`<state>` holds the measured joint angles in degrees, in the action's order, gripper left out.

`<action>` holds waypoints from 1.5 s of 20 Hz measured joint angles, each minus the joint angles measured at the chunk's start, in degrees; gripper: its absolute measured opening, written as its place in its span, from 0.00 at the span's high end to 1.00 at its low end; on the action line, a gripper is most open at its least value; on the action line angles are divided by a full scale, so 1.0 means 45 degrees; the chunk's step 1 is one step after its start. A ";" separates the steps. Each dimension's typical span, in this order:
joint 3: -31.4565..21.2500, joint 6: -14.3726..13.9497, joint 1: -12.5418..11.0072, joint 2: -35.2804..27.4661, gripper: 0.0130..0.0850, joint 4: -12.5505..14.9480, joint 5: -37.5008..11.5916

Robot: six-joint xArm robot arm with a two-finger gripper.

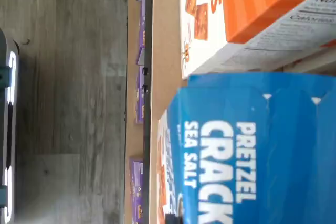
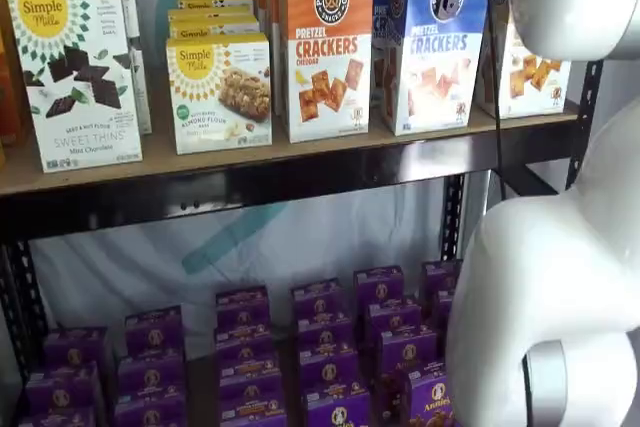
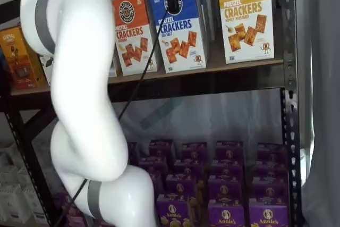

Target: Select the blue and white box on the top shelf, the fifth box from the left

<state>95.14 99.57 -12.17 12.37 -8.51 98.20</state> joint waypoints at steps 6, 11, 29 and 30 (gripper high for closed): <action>0.0051 -0.0045 -0.0033 0.0158 0.44 -0.0146 0.0265; -0.0091 -0.0003 -0.0088 0.0400 0.44 -0.0131 0.0411; -0.1465 0.0484 -0.0694 0.2380 0.44 -0.0110 0.2158; -0.1590 0.0537 -0.0735 0.2508 0.44 -0.0075 0.2190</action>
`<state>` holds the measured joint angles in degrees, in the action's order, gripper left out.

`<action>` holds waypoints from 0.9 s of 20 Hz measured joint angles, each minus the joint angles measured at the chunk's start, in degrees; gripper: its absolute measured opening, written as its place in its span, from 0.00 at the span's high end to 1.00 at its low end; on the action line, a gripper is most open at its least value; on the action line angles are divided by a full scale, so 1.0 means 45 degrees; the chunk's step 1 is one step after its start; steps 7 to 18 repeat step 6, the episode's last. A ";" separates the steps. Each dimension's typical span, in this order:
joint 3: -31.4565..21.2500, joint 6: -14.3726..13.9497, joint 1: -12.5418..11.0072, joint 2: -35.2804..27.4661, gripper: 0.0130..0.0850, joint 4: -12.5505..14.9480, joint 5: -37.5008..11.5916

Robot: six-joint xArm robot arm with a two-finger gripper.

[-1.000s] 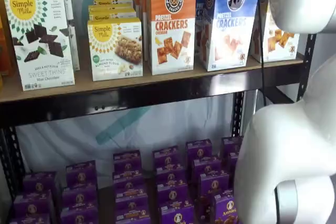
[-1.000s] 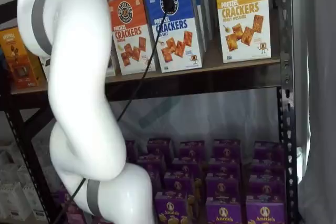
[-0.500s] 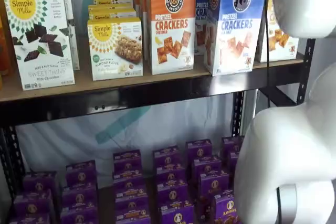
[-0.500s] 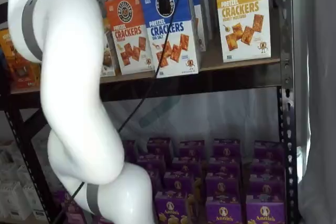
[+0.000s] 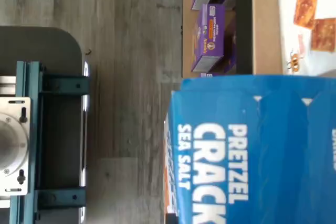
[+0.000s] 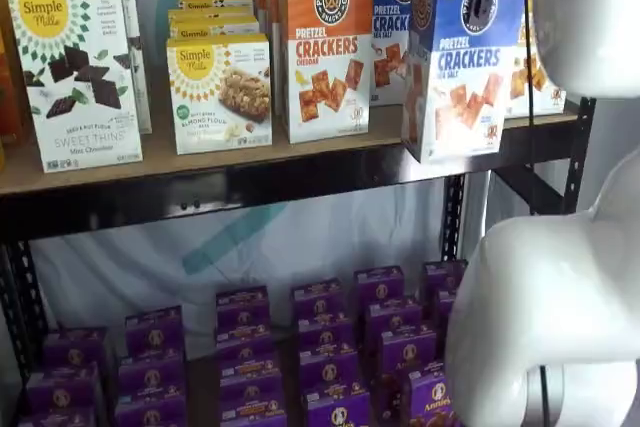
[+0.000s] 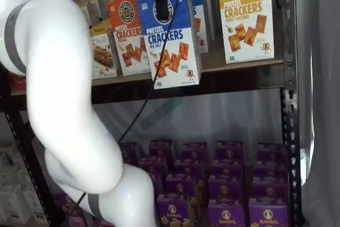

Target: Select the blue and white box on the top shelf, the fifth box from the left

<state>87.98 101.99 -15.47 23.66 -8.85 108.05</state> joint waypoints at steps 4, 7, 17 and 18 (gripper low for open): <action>-0.0444 0.0189 -0.0167 0.0404 0.44 0.0059 0.0054; -0.0645 0.0279 -0.0276 0.0585 0.44 0.0009 0.0056; -0.0645 0.0279 -0.0276 0.0585 0.44 0.0009 0.0056; -0.0645 0.0279 -0.0276 0.0585 0.44 0.0009 0.0056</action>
